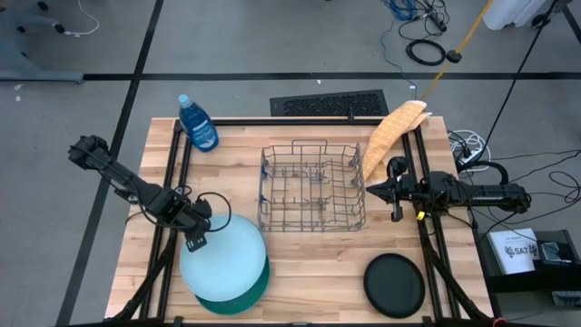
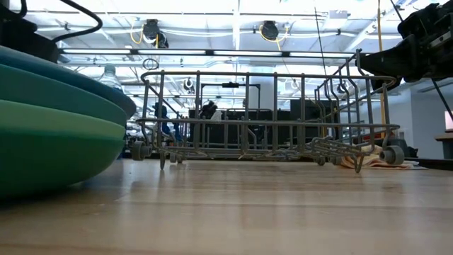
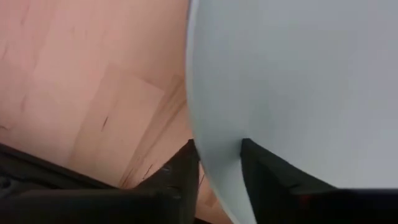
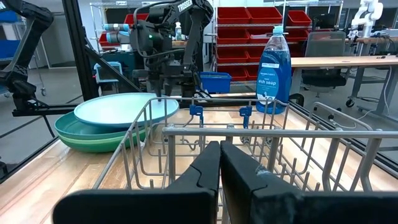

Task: Sort dishes
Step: Put the light blue plate into the dish rack

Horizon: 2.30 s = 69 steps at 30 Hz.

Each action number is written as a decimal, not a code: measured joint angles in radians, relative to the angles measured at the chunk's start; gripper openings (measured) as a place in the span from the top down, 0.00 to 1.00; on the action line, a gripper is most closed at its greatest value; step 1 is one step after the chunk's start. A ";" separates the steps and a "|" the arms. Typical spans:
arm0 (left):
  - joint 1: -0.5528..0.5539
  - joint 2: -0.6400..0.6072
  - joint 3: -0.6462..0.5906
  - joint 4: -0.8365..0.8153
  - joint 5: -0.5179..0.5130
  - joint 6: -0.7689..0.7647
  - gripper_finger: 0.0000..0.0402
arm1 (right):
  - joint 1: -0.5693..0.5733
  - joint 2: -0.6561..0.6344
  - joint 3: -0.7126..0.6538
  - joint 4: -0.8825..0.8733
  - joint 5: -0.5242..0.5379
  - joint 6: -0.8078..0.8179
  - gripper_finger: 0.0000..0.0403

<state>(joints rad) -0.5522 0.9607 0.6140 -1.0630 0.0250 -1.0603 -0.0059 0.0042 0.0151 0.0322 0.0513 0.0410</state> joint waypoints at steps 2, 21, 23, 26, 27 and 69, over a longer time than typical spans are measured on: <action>0.000 0.000 0.000 0.000 0.000 0.001 0.82 | 0.000 0.000 0.000 0.000 0.000 0.000 0.98; 0.000 0.001 0.012 -0.035 -0.017 0.003 1.00 | 0.000 0.000 0.000 0.000 0.000 0.000 0.98; 0.000 0.001 0.038 -0.057 -0.044 0.004 1.00 | 0.000 0.000 0.000 0.000 0.000 0.000 0.98; 0.000 0.001 0.085 -0.110 -0.092 0.004 1.00 | 0.000 0.000 0.000 0.000 0.000 -0.001 0.98; 0.000 0.001 0.101 -0.126 -0.108 0.003 1.00 | 0.000 0.000 0.000 0.000 0.000 -0.002 0.98; 0.030 0.001 0.358 0.030 -0.655 0.500 1.00 | 0.000 0.000 0.000 0.000 0.000 -0.007 0.98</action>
<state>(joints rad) -0.5224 0.9619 0.9722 -1.0329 -0.6299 -0.5599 -0.0059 0.0041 0.0151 0.0322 0.0513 0.0338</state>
